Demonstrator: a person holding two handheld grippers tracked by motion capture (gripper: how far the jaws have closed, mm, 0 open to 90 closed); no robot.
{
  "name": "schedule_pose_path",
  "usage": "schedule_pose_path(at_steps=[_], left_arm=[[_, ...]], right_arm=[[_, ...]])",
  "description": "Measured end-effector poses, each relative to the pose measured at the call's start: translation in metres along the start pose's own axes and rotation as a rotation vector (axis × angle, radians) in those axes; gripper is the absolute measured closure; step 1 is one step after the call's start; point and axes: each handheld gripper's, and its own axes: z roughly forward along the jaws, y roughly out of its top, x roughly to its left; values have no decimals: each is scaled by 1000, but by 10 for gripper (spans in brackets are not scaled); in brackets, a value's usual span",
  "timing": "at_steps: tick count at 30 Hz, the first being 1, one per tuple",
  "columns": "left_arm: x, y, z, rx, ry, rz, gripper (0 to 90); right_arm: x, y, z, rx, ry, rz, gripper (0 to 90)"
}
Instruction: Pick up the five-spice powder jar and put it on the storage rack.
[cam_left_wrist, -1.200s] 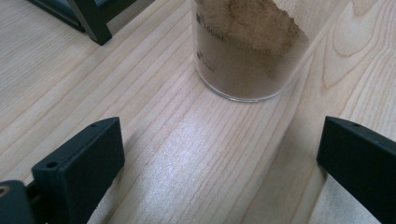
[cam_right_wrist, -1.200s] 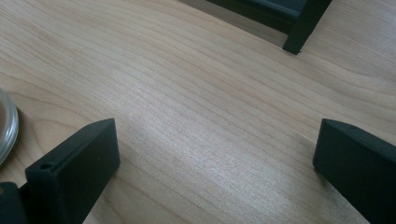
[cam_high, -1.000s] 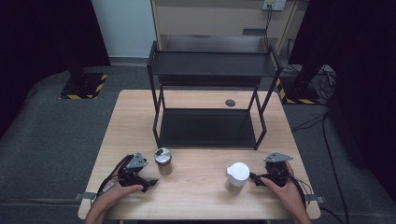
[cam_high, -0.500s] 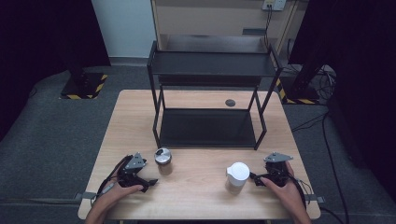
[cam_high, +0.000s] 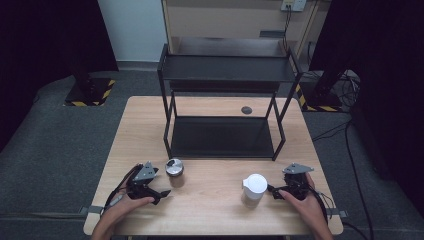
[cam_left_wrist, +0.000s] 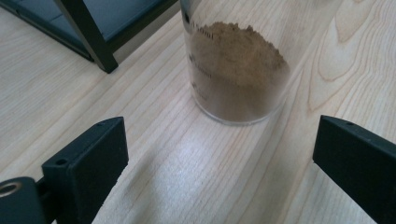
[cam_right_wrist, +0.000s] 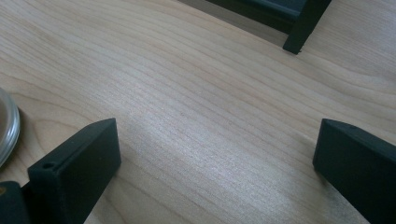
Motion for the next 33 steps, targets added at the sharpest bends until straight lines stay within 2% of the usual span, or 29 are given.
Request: schedule_pose_path(at_steps=[11, 20, 23, 27, 30, 32, 33], left_arm=[[-1, 11, 11, -6, -22, 23, 28], [1, 15, 20, -20, -47, 18, 46], [0, 16, 22, -25, -41, 23, 54], [1, 16, 25, -53, -38, 9, 85], [0, 17, 29, -56, -34, 8, 114], [0, 16, 29, -66, -31, 7, 153], [0, 15, 29, -76, -33, 6, 201]], right_arm=[[0, 0, 0, 0, 0, 0, 15], [0, 0, 0, 0, -1, 0, 16], [0, 0, 0, 0, -1, 1, 16], [0, 0, 0, -1, 0, 1, 16], [0, 0, 0, -1, -1, 1, 17], [0, 0, 0, -1, -1, 1, 17], [0, 0, 0, -1, -1, 1, 17]])
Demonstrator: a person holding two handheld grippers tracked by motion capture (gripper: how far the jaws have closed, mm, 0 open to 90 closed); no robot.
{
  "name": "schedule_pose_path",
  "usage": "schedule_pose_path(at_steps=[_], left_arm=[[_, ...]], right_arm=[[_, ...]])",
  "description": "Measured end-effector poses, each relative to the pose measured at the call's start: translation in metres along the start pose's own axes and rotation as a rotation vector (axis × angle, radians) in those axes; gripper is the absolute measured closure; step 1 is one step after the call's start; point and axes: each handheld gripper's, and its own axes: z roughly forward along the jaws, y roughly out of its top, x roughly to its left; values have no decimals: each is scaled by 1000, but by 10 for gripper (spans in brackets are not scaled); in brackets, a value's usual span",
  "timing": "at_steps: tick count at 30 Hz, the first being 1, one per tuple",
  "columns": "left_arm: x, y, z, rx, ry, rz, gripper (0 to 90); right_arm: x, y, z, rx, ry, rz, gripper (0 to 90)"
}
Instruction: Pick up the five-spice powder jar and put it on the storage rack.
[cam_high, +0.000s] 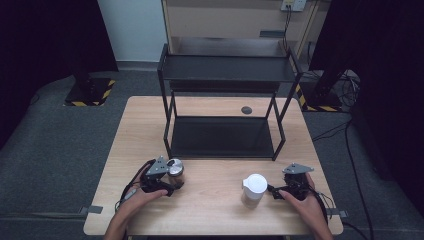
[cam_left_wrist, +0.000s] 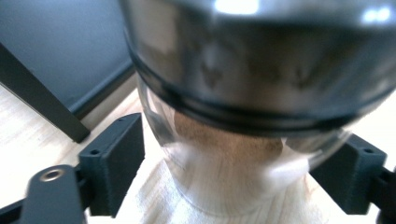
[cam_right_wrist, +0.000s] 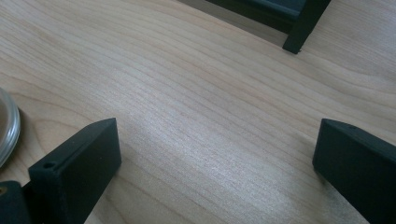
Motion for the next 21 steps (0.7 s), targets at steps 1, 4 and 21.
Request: schedule_pose_path(at_steps=[1, 4, 21], left_arm=[[1, -1, -1, -8, -4, 3, 201], [2, -1, -1, -12, -15, 3, 260], [0, 11, 1, -32, -79, 78, 294]], right_arm=[[0, 0, 0, 0, 0, 0, 17], [0, 0, 0, 0, 0, 0, 17], [0, 0, 0, 0, -1, -1, 18]])
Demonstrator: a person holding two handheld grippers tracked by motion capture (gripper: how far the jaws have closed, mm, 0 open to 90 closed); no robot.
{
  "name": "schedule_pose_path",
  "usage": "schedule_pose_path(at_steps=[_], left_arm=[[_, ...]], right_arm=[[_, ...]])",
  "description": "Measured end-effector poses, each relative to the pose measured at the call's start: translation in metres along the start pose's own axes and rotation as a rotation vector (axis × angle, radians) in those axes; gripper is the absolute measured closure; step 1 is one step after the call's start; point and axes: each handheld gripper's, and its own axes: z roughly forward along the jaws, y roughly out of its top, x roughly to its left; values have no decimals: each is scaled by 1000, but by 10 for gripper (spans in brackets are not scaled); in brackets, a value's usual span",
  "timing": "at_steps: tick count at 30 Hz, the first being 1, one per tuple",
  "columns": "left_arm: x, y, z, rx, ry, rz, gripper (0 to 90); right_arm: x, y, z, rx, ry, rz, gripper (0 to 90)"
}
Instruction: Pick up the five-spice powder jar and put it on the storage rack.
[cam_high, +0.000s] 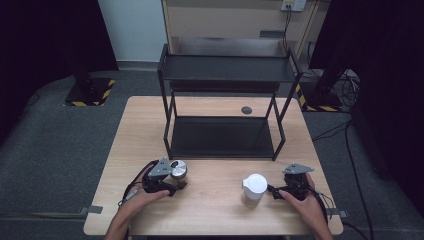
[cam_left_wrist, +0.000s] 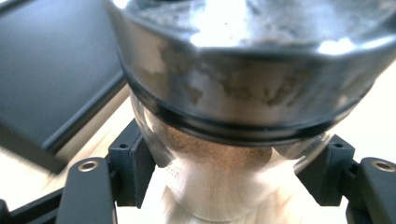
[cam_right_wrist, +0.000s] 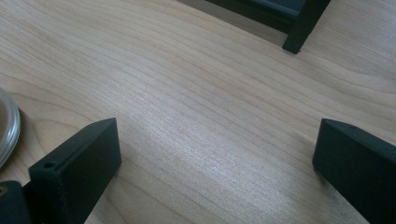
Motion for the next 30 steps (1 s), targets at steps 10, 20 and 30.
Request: schedule_pose_path(at_steps=[10, 20, 30], left_arm=[[4, 22, 8, 14, -46, 56, 294], [10, 40, 10, 16, -63, 78, 294], [14, 64, 8, 30, -55, 119, 294]], right_arm=[[0, 0, 0, 0, -1, 0, 19], [0, 0, 0, -1, -1, 0, 19], [0, 0, 0, -1, -1, -2, 19]])
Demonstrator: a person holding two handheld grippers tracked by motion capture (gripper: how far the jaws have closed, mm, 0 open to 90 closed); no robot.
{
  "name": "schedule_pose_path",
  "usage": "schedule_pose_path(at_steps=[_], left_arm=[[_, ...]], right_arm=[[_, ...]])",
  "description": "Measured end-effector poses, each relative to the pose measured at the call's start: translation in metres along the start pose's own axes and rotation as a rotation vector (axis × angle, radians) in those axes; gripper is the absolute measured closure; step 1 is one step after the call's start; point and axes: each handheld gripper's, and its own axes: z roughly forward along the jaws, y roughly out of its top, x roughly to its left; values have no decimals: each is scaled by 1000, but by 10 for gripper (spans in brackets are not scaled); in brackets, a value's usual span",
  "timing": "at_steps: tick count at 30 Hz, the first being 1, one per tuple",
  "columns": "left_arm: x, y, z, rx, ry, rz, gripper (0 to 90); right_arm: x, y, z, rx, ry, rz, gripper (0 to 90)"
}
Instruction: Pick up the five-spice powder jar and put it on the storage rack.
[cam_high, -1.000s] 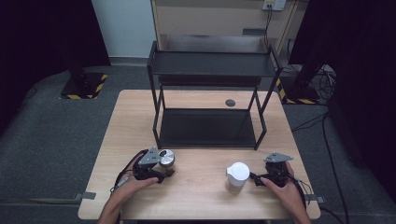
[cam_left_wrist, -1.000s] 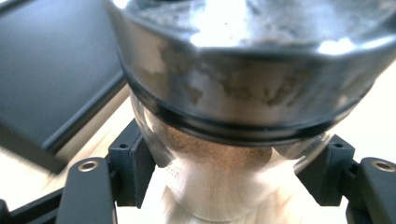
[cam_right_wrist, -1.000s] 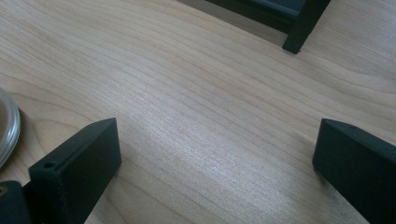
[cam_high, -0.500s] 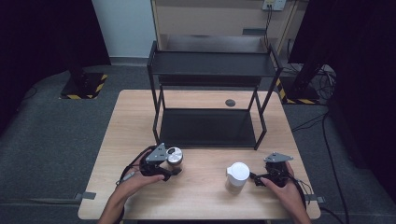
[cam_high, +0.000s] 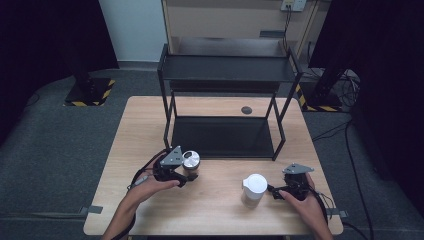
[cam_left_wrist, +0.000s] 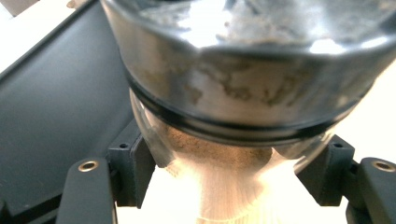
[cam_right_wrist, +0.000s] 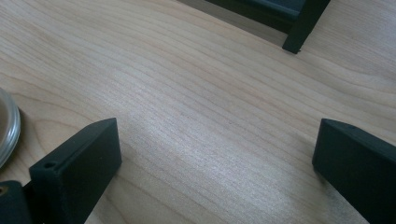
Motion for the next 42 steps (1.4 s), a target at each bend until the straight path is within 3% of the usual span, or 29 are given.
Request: schedule_pose_path(at_steps=[9, 27, 42], left_arm=[[10, 21, -5, -6, 0, 24, 294], [33, 39, -12, -34, 11, -9, 294], [51, 71, -30, -55, 26, 16, 294]], right_arm=[[0, 0, 0, 0, 0, 1, 19], [0, 0, 0, 0, -1, 2, 20], [0, 0, 0, 0, 0, 1, 20]])
